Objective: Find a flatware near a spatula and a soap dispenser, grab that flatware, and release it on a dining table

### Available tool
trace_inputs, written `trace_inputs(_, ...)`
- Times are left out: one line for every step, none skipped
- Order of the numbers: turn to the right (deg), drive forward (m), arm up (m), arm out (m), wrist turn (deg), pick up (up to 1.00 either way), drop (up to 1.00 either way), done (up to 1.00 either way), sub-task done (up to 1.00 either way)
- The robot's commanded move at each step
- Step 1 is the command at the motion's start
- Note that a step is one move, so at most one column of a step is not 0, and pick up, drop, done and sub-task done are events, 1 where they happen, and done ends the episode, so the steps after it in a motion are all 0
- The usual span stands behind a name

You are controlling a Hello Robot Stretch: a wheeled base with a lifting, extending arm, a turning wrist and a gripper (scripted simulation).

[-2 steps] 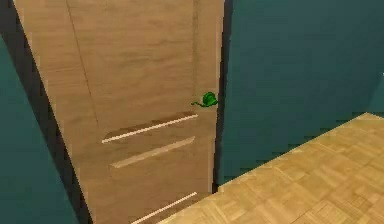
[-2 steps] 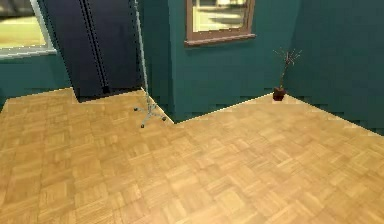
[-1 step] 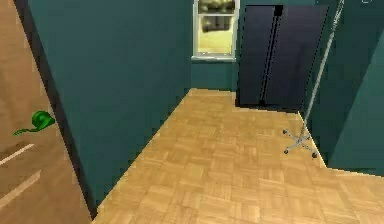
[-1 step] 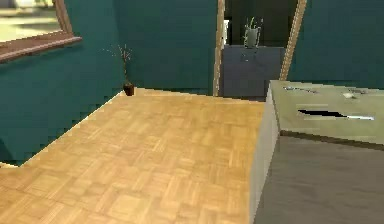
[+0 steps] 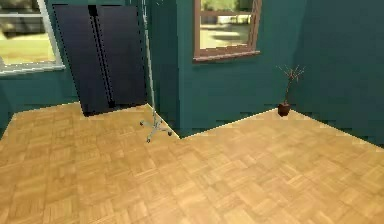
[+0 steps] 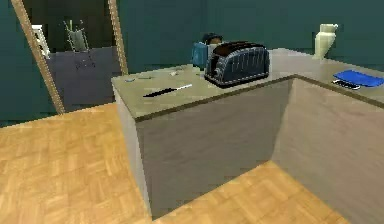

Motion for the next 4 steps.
trace_inputs(39.0, 0.00, 0.00, 0.00, 0.0, 0.00, 0.00, 0.00, 0.00)
trace_inputs(0.0, 0.30, 0.00, 0.00, 0.0, 0.00, 0.00, 0.00, 0.00)
trace_inputs(45.0, 0.00, 0.00, 0.00, 0.0, 0.00, 0.00, 0.00, 0.00)
trace_inputs(45.0, 0.00, 0.00, 0.00, 0.0, 0.00, 0.00, 0.00, 0.00)
